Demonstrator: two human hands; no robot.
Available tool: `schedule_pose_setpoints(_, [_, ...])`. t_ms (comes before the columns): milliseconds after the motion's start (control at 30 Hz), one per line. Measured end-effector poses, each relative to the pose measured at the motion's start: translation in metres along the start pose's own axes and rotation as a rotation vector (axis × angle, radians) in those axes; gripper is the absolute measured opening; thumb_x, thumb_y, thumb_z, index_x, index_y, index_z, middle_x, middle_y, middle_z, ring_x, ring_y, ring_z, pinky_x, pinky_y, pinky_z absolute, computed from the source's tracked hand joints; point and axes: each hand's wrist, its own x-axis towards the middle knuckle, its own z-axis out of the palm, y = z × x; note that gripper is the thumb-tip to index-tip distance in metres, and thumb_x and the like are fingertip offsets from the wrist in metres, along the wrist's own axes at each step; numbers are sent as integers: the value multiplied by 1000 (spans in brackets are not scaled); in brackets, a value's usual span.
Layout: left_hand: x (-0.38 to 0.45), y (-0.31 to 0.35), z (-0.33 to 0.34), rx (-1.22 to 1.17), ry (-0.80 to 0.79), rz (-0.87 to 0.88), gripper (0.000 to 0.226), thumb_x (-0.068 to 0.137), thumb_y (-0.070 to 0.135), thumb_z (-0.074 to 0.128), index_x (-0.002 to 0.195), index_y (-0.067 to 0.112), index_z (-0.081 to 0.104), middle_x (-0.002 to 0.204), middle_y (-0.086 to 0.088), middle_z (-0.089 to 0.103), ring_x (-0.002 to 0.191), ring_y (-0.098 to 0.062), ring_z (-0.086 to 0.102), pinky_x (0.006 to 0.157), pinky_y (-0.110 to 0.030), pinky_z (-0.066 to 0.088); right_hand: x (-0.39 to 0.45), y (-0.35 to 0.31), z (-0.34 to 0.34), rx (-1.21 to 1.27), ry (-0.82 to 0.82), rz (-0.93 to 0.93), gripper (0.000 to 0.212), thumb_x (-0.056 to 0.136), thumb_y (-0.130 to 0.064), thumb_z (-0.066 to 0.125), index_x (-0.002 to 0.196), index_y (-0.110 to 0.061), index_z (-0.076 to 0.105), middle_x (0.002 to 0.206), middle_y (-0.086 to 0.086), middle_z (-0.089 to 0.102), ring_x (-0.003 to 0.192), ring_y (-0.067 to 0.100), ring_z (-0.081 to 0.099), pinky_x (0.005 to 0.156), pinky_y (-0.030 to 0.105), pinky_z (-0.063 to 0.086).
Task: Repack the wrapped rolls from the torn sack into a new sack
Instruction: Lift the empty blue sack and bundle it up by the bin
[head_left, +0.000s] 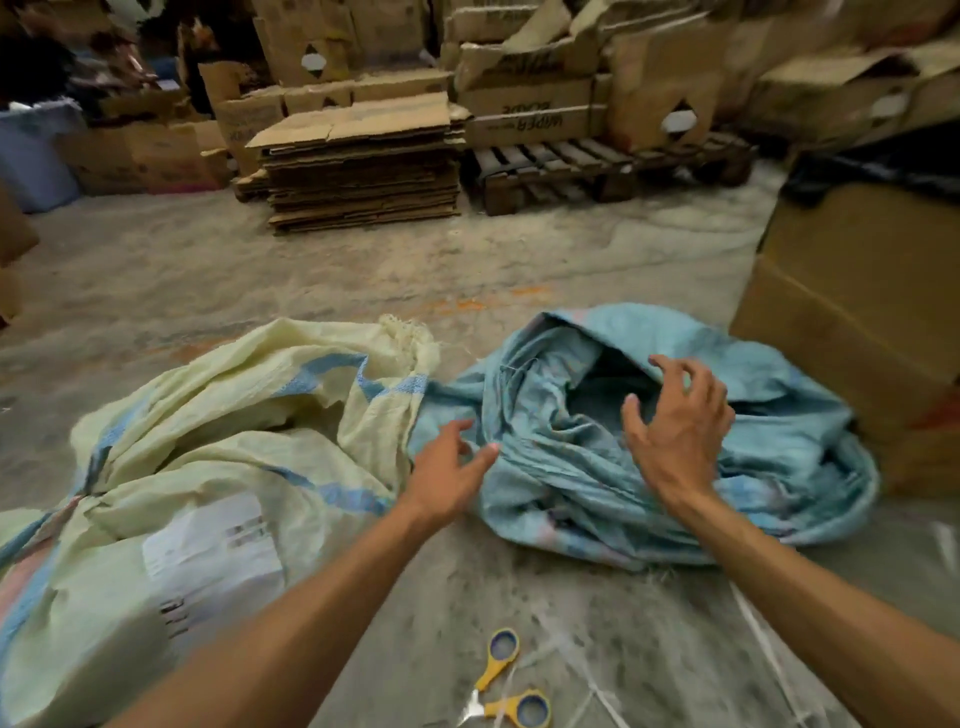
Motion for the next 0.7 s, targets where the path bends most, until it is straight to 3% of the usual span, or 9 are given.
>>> schedule_pose_setpoints(100, [36, 18, 24, 257, 113, -42, 62, 84, 57, 58, 132, 17, 54, 125, -9, 60, 112, -26, 59, 95, -39, 49, 24, 51, -7, -275, -306, 127, 70, 87, -40, 64, 146, -24, 32, 157, 16, 17, 145, 37, 14, 110, 57, 21])
schedule_pose_setpoints(200, [58, 30, 37, 534, 189, -39, 60, 85, 56, 57, 131, 17, 52, 131, -12, 51, 122, -32, 48, 97, -44, 45, 42, 95, -8, -388, -538, 232, 78, 94, -52, 52, 155, -29, 8, 163, 14, -8, 149, 40, -8, 117, 59, 7])
schedule_pose_setpoints(267, [76, 31, 44, 555, 147, -81, 78, 85, 57, 59, 144, 13, 35, 141, -18, 43, 129, -36, 41, 103, -47, 42, 50, 115, -10, -432, -520, 289, 81, 94, -60, 46, 155, -28, 3, 162, 19, -7, 146, 45, 6, 116, 57, 14])
schedule_pose_setpoints(367, [103, 19, 57, 269, -16, -236, 99, 85, 54, 63, 154, 9, 8, 145, -22, 44, 131, -41, 44, 105, -46, 42, 58, 135, -10, -353, -511, 448, 85, 94, -65, 40, 155, -23, -2, 160, 22, 8, 135, 46, 35, 106, 50, 34])
schedule_pose_setpoints(433, [108, 6, 61, 134, -45, -295, 82, 85, 49, 67, 147, 8, 32, 135, -19, 56, 121, -38, 54, 101, -46, 46, 59, 146, -8, -251, -538, 529, 79, 94, -59, 46, 153, -21, 11, 151, 21, 34, 124, 43, 49, 98, 49, 44])
schedule_pose_setpoints(500, [106, 1, 62, 85, -59, -253, 52, 84, 44, 69, 124, 10, 60, 120, -14, 67, 110, -33, 62, 96, -44, 50, 54, 149, -12, -202, -535, 503, 57, 89, -52, 52, 137, -24, 41, 130, 16, 59, 111, 39, 59, 91, 47, 51])
schedule_pose_setpoints(567, [103, 1, 61, -12, -36, -214, 40, 87, 36, 69, 116, 10, 65, 115, -12, 69, 106, -32, 63, 96, -44, 50, 49, 144, -17, -252, -471, 440, 39, 88, -45, 58, 122, -25, 57, 118, 13, 66, 108, 37, 59, 89, 44, 50])
schedule_pose_setpoints(633, [99, 11, 53, -55, 77, -168, 37, 89, 28, 67, 120, 8, 61, 118, -14, 68, 109, -33, 62, 97, -43, 49, 54, 131, -24, -285, -360, 349, 34, 89, -50, 60, 115, -28, 63, 114, 11, 67, 113, 37, 53, 94, 45, 42])
schedule_pose_setpoints(700, [95, 28, 35, -3, 241, -134, 33, 90, 22, 67, 118, 6, 62, 112, -15, 68, 103, -34, 62, 90, -40, 50, 66, 114, -35, -111, -260, 329, 37, 89, -58, 58, 108, -27, 66, 108, 10, 69, 108, 36, 56, 91, 45, 42])
